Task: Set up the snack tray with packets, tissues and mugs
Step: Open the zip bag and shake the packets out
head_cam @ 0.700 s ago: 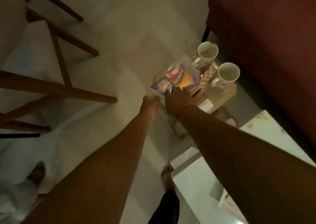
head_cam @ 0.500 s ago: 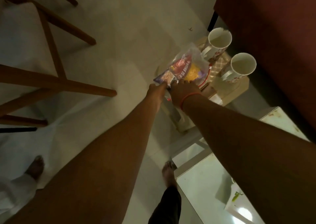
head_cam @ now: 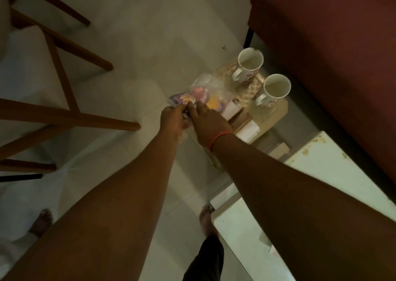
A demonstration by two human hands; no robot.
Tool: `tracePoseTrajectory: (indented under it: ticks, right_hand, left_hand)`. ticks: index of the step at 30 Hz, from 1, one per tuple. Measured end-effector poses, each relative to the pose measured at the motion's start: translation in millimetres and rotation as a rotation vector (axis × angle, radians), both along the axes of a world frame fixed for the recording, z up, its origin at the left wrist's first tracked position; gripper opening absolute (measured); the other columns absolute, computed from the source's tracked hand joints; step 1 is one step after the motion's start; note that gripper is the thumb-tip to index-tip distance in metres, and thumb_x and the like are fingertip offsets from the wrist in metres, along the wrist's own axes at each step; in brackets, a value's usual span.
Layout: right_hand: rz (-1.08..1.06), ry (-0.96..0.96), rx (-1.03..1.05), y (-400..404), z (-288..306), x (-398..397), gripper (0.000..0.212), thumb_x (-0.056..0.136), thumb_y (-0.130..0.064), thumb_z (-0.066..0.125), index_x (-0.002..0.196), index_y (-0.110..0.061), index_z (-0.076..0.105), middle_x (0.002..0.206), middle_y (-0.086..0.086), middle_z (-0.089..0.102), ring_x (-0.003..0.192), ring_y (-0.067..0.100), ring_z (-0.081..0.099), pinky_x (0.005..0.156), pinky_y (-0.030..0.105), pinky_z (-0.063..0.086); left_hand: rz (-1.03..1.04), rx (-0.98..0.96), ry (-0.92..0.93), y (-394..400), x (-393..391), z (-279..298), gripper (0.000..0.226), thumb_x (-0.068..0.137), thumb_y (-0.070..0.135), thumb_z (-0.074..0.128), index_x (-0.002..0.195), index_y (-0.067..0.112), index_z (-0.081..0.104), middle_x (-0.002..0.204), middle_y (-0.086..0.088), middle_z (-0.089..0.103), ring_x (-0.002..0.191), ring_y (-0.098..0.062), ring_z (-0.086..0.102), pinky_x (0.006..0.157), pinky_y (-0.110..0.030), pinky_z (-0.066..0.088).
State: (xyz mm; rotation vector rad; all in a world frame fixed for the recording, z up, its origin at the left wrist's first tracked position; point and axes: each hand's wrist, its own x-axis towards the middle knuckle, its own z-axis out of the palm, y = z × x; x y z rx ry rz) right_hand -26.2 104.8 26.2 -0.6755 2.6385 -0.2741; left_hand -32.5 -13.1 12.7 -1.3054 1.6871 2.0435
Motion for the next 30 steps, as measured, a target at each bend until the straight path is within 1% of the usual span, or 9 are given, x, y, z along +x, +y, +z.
tracePoseTrajectory:
  ticks: [3,8,11,14,18,22,24,27,30]
  right_hand:
    - [0.026,0.068,-0.103,4.4,31.6,25.3,0.069,0.095,-0.009,0.048,0.156,-0.009,0.016,0.159,0.024,0.025,0.142,0.038,0.035,0.111,0.047,0.037]
    - [-0.051,0.18,-0.269,32.3,93.3,91.7,0.066,0.092,-0.007,0.056,0.152,-0.009,0.03,0.149,0.019,0.044,0.129,0.036,0.051,0.101,0.046,0.048]
    - [-0.149,0.189,-0.328,80.8,130.4,148.8,0.065,0.093,-0.009,0.056,0.153,-0.012,0.029,0.147,0.014,0.048,0.123,0.031,0.056,0.097,0.04,0.051]
    - [-0.263,0.134,-0.38,146.3,164.2,218.1,0.069,0.093,-0.017,0.057,0.154,-0.02,0.025,0.144,0.007,0.052,0.118,0.028,0.059,0.092,0.037,0.053]
    - [-0.569,0.071,-0.453,247.5,205.8,327.8,0.06,0.095,-0.033,0.055,0.149,-0.034,0.029,0.132,-0.004,0.062,0.108,0.018,0.063,0.087,0.029,0.051]
    - [-0.921,0.086,-0.67,345.5,240.4,435.5,0.029,0.098,-0.037,0.049,0.125,-0.045,0.048,0.103,-0.017,0.069,0.092,0.004,0.064,0.081,0.025,0.048]
    - [-1.081,0.105,-0.729,386.9,246.4,477.8,0.027,0.099,-0.033,0.05,0.126,-0.038,0.051,0.103,-0.015,0.068,0.092,0.005,0.064,0.084,0.022,0.046]
    - [-1.283,0.176,-0.797,436.6,255.9,532.5,0.029,0.099,-0.027,0.052,0.128,-0.028,0.054,0.106,-0.015,0.067,0.092,0.004,0.063,0.082,0.015,0.047]
    - [-1.475,0.234,-0.959,467.6,265.4,572.0,0.027,0.095,-0.016,0.053,0.12,-0.023,0.06,0.102,-0.01,0.07,0.094,0.008,0.066,0.087,0.029,0.056]
  left_hand:
    - [0.006,-0.1,0.069,-2.8,28.5,40.3,0.018,0.09,0.007,0.059,0.106,0.002,0.06,0.087,-0.014,0.067,0.071,-0.022,0.066,0.058,-0.032,0.056]
    - [-0.06,-0.264,0.139,24.7,90.8,127.5,0.019,0.09,0.02,0.065,0.105,0.009,0.059,0.095,-0.011,0.068,0.082,-0.022,0.068,0.07,-0.035,0.057]
    - [-0.192,-0.323,0.129,69.7,139.0,167.1,0.029,0.083,0.035,0.071,0.101,0.013,0.063,0.097,-0.011,0.071,0.086,-0.026,0.07,0.079,-0.047,0.06]
    - [-0.364,-0.352,0.167,134.7,193.8,205.4,0.032,0.086,0.039,0.069,0.104,0.014,0.065,0.097,-0.006,0.071,0.085,-0.019,0.069,0.073,-0.037,0.059]
    - [-0.589,-0.22,0.203,242.0,279.8,243.3,0.016,0.092,0.031,0.062,0.104,0.021,0.06,0.098,-0.002,0.07,0.083,-0.011,0.066,0.069,-0.028,0.053]
    - [-0.869,-0.029,0.258,348.7,367.7,273.4,0.024,0.098,0.039,0.052,0.115,0.023,0.057,0.113,-0.007,0.064,0.096,-0.018,0.061,0.09,-0.04,0.052]
    - [-1.033,0.012,0.262,393.6,404.1,285.0,0.03,0.098,0.042,0.05,0.123,0.026,0.055,0.124,-0.006,0.061,0.108,-0.019,0.059,0.101,-0.043,0.048]
    - [-1.346,-0.169,0.354,448.1,447.6,303.5,0.044,0.093,0.045,0.059,0.135,0.033,0.048,0.127,0.005,0.06,0.114,-0.017,0.059,0.101,-0.036,0.05]
    - [-1.52,-0.263,0.487,487.8,480.7,320.2,0.053,0.09,0.031,0.067,0.138,0.028,0.045,0.129,0.006,0.06,0.117,-0.016,0.058,0.102,-0.031,0.048]
